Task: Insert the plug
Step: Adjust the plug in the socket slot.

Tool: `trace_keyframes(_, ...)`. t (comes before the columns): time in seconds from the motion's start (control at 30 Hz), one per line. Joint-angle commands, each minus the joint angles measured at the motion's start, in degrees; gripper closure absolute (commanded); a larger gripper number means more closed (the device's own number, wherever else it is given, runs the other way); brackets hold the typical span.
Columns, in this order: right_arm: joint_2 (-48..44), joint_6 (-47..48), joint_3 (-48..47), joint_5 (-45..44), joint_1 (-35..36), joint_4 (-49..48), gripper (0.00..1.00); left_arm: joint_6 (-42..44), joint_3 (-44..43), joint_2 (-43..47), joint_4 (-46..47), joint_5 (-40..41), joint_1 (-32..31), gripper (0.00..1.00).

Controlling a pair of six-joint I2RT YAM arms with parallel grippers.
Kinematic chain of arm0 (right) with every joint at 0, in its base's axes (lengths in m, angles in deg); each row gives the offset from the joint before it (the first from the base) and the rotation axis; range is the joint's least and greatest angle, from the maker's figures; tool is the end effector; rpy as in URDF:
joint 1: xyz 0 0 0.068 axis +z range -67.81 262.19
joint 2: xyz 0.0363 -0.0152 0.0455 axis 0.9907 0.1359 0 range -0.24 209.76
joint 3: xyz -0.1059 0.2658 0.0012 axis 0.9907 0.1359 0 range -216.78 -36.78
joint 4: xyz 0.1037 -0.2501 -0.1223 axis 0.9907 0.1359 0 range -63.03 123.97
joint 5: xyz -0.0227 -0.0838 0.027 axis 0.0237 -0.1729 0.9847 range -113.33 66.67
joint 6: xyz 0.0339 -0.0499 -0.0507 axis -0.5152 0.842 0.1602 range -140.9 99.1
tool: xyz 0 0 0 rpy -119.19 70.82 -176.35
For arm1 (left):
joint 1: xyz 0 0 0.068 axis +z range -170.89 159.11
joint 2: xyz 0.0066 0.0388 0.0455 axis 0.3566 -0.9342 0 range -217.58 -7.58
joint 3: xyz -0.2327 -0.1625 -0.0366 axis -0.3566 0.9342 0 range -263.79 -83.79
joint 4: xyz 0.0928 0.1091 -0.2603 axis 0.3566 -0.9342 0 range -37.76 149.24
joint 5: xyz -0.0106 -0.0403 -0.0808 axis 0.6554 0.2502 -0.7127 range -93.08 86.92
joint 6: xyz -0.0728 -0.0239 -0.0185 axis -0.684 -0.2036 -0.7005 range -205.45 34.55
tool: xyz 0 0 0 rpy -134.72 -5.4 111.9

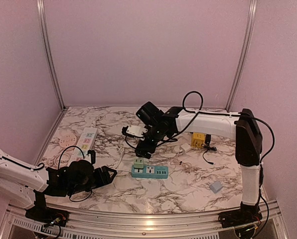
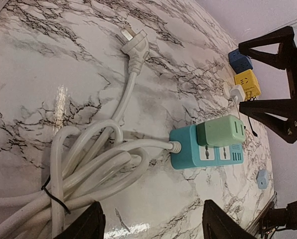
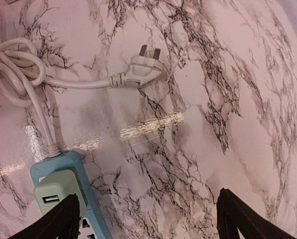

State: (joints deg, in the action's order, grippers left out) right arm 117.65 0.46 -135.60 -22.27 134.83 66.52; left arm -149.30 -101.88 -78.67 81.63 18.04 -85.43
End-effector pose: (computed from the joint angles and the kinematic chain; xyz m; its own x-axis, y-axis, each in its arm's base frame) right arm 0.3088 0.4066 0.2025 -0.1908 -0.8502 -0.4907 -0.9343 0.3106 -0.1750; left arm 0.1364 -0.2297 0.1168 -0.7328 -0.4087 -0.5440 0.1159 0.7129 -0.6917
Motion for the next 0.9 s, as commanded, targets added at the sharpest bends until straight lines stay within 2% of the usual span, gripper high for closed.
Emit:
trace_keyframes(0.0, 0.8, -0.5, 0.5, 0.9, 0.3, -0.5, 0.1, 0.3, 0.9, 1.0, 0.2, 1.4, -0.4, 0.32)
trace_keyframes(0.3, 1.2, -0.7, 1.9, 0.5, 0.4, -0.2, 0.1, 0.3, 0.7, 0.0, 1.1, 0.9, -0.4, 0.32)
trace_keyframes(0.5, -1.6, -1.0, 1.8, -3.3, 0.4, -1.9, 0.1, 0.3, 0.9, 0.4, 0.8, 1.1, -0.4, 0.32)
trace_keyframes(0.87, -6.3, 1.0, 4.0, 0.2, 2.6, -1.6, 0.1, 0.2, 0.8, 0.4, 0.8, 1.1, -0.5, 0.32)
